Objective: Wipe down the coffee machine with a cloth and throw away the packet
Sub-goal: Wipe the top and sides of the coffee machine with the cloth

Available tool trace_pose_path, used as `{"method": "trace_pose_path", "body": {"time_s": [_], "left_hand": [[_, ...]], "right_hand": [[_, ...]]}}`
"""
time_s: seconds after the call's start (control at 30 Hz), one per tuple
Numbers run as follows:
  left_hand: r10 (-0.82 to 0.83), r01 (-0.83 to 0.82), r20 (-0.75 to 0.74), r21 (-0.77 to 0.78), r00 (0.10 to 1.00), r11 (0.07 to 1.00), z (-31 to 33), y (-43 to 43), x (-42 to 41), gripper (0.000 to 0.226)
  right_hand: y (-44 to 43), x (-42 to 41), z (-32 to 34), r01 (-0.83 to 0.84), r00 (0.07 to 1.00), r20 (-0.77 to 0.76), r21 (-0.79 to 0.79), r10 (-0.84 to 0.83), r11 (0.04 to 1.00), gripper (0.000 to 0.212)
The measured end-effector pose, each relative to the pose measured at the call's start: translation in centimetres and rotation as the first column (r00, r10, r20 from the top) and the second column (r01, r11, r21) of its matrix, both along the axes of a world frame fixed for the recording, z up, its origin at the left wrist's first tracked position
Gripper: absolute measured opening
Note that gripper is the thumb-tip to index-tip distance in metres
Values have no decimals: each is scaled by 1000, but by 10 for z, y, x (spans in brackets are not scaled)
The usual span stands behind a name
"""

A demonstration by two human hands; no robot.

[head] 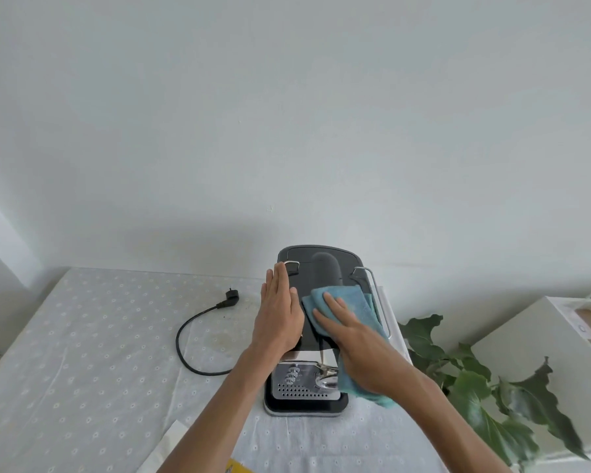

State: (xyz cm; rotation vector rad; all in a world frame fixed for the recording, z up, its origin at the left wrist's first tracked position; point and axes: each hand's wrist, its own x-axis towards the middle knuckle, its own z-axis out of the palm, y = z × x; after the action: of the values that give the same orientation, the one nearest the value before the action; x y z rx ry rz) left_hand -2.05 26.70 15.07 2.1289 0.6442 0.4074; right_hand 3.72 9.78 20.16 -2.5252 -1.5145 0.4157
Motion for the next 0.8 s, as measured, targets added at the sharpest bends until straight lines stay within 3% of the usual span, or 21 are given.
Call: {"method": "trace_pose_path", "body": {"time_s": [0.17,0.27,0.4,0.5,0.6,0.67,0.73,0.8], "left_hand": [[-19,20,-32,9,999,1000,2,1,-1,55],[-20,21,-59,23,998,1000,4,2,-2,55],[-6,10,-69,52,998,999,4,1,-4,56],[-7,14,-87,80,996,997,6,0,-5,56],[-5,22,-116,148,993,989,9,-2,-6,57],[-5,34,-139,202,990,979,11,-3,-6,59],[0,45,-170,263,985,964,12,-4,-7,60],[11,54,-196,322,981,945,13,-10,-7,62]], "right_hand": [[45,32,0,161,987,-27,44,-160,986,75],[53,50,-2,267,955,-167,127,-245,955,61],[34,46,7,330,889,-403,230,-219,916,48],[10,41,26,462,736,-651,278,-188,842,43],[-19,38,43,655,458,-880,239,-125,717,33],[-38,40,49,771,298,-952,198,-68,606,28],[-56,46,50,834,231,-973,194,-7,517,27],[-71,48,51,860,230,-973,207,7,467,28]]}}
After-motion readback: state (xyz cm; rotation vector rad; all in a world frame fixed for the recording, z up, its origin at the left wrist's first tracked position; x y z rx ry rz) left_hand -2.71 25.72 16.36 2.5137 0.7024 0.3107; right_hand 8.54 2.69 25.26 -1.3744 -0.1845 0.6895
